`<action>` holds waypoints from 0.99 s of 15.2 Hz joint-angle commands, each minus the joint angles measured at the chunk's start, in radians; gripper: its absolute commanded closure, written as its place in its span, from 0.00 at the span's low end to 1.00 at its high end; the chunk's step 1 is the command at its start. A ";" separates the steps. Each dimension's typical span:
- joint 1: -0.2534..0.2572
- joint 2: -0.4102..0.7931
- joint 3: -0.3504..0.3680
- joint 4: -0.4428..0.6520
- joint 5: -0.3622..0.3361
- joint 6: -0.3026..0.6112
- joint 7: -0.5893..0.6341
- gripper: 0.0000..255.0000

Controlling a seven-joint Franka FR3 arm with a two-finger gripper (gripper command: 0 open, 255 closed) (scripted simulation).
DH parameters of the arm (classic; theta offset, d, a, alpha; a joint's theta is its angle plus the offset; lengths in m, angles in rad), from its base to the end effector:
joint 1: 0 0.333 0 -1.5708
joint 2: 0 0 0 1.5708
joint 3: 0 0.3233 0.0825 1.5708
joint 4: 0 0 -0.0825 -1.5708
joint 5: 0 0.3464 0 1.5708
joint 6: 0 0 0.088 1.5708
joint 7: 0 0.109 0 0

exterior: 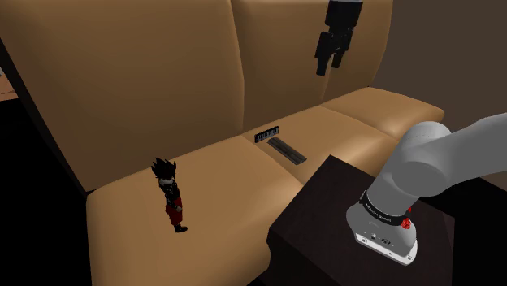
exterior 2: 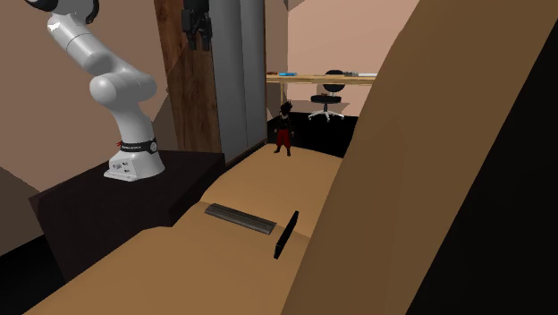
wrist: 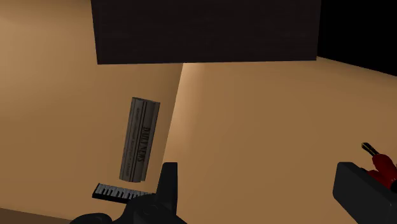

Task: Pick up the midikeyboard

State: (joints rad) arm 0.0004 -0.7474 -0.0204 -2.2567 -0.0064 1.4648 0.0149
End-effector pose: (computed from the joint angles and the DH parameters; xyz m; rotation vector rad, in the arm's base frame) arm 0.2644 -0.0085 0.6170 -3.1330 0.0465 0.0699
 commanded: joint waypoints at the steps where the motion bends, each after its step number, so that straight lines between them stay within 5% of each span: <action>1: 0.000 0.000 0.000 0.000 0.000 0.000 0.000 0.00; 15: 0.058 0.308 -0.276 -0.076 -0.124 0.340 -0.567 0.00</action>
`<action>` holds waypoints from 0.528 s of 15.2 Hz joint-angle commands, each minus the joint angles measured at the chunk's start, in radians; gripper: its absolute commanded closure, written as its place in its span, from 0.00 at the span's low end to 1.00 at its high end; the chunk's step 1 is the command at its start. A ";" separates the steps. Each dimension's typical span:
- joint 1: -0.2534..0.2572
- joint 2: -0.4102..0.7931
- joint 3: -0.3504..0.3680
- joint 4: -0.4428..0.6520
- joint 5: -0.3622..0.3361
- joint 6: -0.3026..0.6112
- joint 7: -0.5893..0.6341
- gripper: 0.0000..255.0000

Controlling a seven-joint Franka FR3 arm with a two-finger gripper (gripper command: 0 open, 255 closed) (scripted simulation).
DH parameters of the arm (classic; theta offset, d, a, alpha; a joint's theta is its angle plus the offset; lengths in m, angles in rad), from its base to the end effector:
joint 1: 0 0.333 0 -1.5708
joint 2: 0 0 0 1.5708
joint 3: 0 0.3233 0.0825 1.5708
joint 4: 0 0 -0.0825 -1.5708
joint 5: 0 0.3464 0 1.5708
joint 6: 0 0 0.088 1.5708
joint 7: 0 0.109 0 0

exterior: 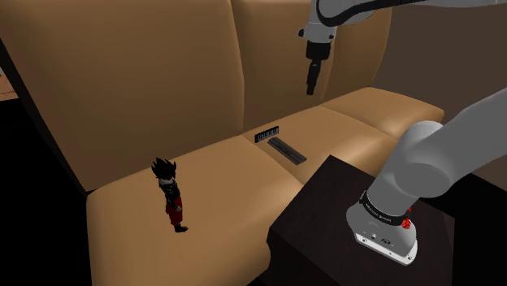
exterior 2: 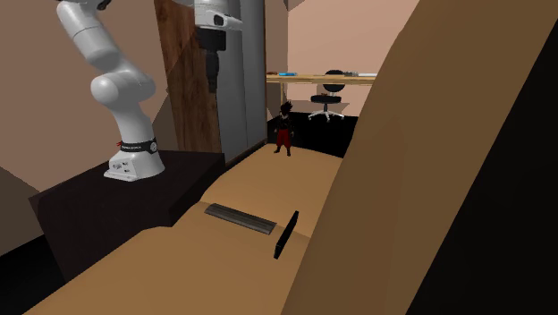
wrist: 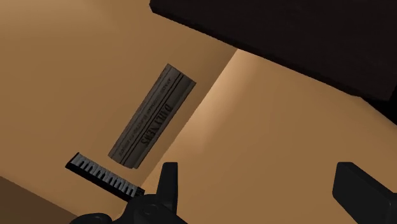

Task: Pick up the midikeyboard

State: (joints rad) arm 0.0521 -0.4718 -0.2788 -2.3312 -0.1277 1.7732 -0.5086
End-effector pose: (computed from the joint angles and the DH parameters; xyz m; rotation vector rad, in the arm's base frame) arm 0.3497 -0.1051 0.5149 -3.0551 -0.5392 0.1441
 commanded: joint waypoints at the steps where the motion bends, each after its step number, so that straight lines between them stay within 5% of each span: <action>1: 0.011 0.066 -0.035 0.005 -0.004 0.056 -0.084 0.00; 8: 0.044 0.336 -0.127 0.090 0.040 0.210 -0.375 0.00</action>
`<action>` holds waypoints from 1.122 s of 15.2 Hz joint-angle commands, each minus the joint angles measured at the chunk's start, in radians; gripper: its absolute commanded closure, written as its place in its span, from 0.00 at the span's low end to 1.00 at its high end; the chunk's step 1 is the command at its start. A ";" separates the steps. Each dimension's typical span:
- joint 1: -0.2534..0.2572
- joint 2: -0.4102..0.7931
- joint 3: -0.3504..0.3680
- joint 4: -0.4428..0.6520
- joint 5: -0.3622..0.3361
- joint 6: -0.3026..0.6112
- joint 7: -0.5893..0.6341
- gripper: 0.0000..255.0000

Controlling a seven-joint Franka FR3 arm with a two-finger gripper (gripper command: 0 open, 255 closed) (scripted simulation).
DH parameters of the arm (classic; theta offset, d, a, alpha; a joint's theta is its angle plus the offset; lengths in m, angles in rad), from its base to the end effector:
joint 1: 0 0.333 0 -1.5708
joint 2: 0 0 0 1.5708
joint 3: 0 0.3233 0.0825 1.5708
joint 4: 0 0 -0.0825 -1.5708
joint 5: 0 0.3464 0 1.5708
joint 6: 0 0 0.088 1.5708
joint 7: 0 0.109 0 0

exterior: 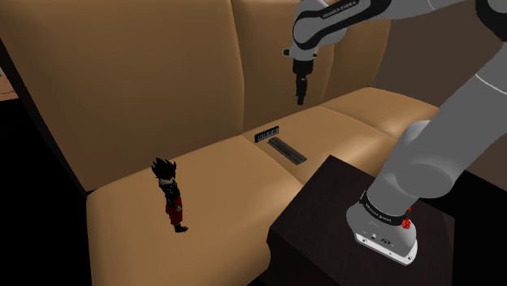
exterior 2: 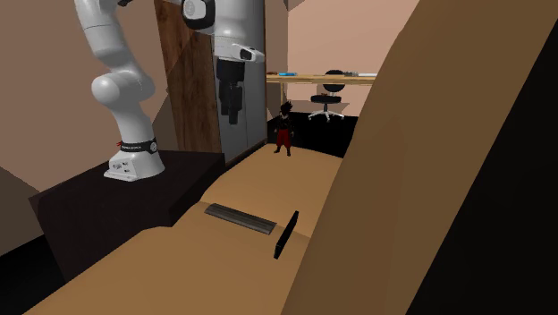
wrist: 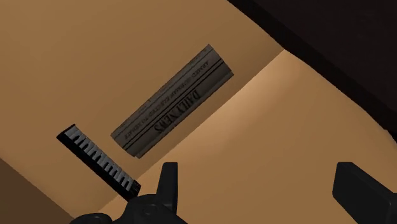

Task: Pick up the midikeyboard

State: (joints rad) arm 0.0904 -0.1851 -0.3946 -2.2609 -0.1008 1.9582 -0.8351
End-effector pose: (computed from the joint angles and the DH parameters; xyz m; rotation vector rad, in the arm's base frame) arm 0.4173 -0.1437 0.4454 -2.9519 -0.8903 0.1855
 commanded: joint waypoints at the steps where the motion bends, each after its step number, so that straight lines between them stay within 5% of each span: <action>1: 0.008 0.091 -0.020 0.037 0.026 0.043 -0.090 0.00; 8: -0.010 0.389 -0.021 0.194 0.135 0.140 -0.375 0.00; 17: -0.086 0.750 0.072 0.475 0.215 0.183 -0.647 0.00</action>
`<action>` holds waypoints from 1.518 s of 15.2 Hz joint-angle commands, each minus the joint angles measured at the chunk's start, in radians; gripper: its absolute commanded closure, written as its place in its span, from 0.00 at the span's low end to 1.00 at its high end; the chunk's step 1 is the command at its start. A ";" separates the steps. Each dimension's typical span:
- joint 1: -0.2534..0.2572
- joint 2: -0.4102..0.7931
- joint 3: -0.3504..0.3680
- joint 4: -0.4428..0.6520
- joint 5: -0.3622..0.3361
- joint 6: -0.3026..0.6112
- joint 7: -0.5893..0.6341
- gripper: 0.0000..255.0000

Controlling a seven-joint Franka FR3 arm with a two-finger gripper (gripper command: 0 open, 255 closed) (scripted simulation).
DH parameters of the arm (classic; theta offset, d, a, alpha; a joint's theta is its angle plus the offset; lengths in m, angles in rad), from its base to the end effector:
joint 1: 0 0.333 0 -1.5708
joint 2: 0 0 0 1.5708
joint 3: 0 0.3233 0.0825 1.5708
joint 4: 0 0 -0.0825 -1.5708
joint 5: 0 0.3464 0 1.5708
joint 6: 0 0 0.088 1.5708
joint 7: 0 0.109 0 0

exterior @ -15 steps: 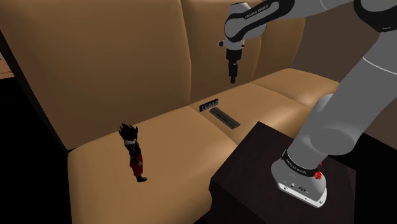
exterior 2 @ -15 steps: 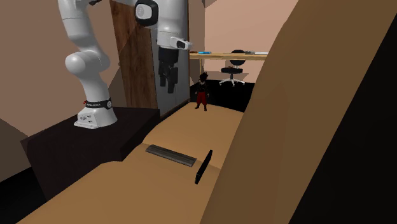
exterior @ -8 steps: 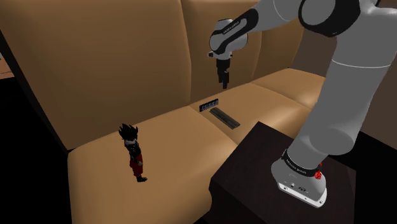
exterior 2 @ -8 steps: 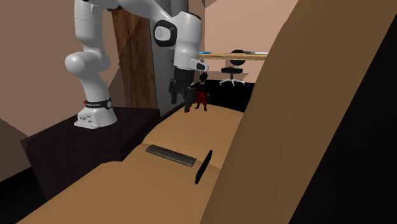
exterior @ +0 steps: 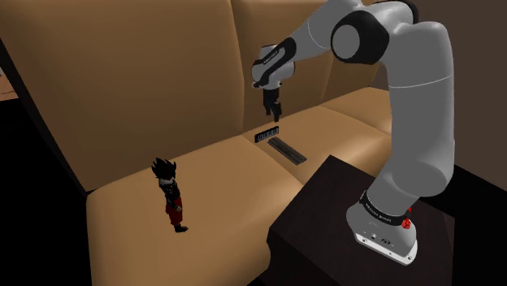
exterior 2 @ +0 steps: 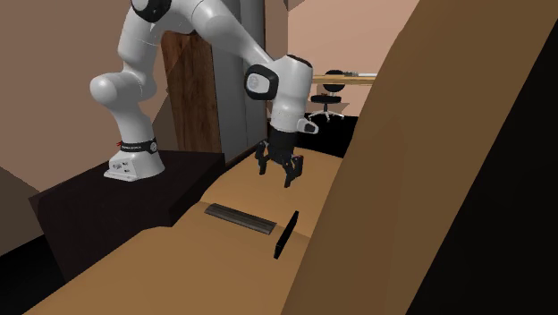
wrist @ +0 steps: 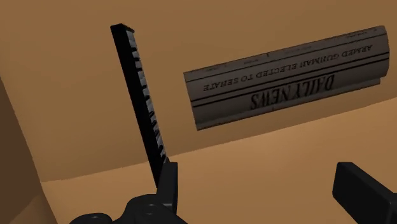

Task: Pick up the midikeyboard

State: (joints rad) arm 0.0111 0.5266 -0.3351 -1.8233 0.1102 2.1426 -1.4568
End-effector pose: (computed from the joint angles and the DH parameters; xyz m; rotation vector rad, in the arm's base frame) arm 0.5787 -0.1720 0.2765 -2.6030 -1.5823 0.2655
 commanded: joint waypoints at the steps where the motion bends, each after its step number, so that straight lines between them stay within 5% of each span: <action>1: -0.015 0.077 0.024 0.074 0.006 -0.001 -0.049 0.00; 7: -0.052 0.312 0.088 0.320 0.000 -0.019 -0.171 0.00; 17: -0.062 0.396 0.101 0.353 0.010 0.031 -0.173 0.00; 18: -0.062 0.395 0.101 0.353 0.010 0.031 -0.173 1.00; 23: -0.062 0.395 0.101 0.353 0.010 0.031 -0.173 1.00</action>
State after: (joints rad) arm -0.0510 0.9217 -0.2344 -1.4700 0.1201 2.1735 -1.6300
